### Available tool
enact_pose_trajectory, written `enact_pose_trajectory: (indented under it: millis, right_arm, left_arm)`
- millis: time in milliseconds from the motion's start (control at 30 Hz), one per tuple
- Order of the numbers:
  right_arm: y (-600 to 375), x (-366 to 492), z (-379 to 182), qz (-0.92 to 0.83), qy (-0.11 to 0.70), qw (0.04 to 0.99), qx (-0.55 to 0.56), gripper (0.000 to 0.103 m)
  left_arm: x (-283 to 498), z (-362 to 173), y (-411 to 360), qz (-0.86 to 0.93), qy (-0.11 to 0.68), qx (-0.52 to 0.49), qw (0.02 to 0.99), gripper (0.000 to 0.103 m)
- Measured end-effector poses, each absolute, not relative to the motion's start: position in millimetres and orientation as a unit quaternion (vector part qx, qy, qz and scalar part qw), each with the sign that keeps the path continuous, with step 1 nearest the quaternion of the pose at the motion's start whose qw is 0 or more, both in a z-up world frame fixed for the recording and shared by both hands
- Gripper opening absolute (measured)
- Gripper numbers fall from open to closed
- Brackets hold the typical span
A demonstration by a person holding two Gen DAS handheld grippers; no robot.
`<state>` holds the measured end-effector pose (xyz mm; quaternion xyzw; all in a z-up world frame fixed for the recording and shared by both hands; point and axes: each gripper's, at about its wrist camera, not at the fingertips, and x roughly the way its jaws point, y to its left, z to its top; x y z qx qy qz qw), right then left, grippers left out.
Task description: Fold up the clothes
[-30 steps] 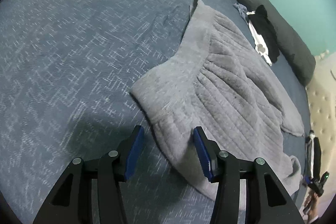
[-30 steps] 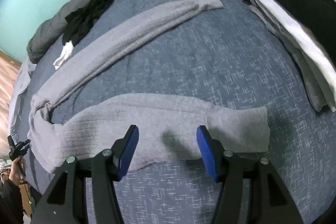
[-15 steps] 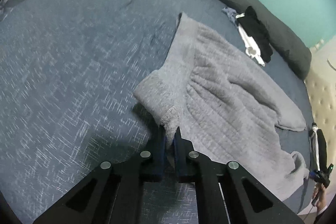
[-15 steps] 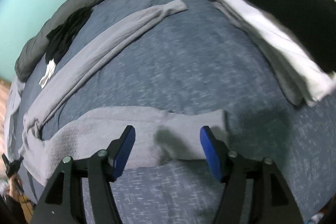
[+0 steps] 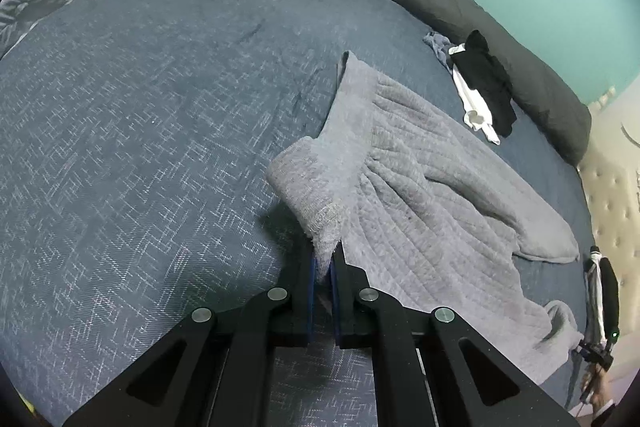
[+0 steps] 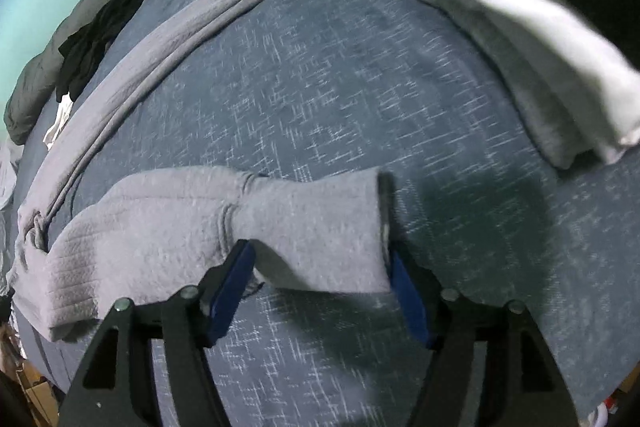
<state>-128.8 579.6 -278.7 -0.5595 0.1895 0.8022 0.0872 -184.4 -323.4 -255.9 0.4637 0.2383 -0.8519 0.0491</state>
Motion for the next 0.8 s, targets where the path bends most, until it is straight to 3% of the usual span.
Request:
enact_pose_trajectory:
  millis: [33, 100, 200, 600, 800]
  right_arm:
    - [581, -130, -279, 0.802, 0.188, 0.088, -0.560, 0.051]
    - [585, -130, -277, 0.804, 0.194, 0.083, -0.556, 0.024]
    - [577, -131, -261, 0.817, 0.179, 0.075, -0.543, 0.012]
    - [587, -136, -107, 0.900, 0.161, 0.041, -0.403, 0.011]
    - [605, -130, -104, 0.891, 0.146, 0.054, -0.426, 0.011]
  left_arm:
    - [-182, -255, -325, -0.852, 0.240, 0.463, 0.050, 0.006]
    - [-181, -254, -325, -0.852, 0.240, 0.462, 0.051, 0.006]
    - [-180, -252, -326, -0.854, 0.240, 0.459, 0.053, 0.006]
    - [-160, -216, -346, -0.868, 0.240, 0.427, 0.081, 0.005]
    - [-145, -216, -352, -0.865, 0.252, 0.425, 0.085, 0.005]
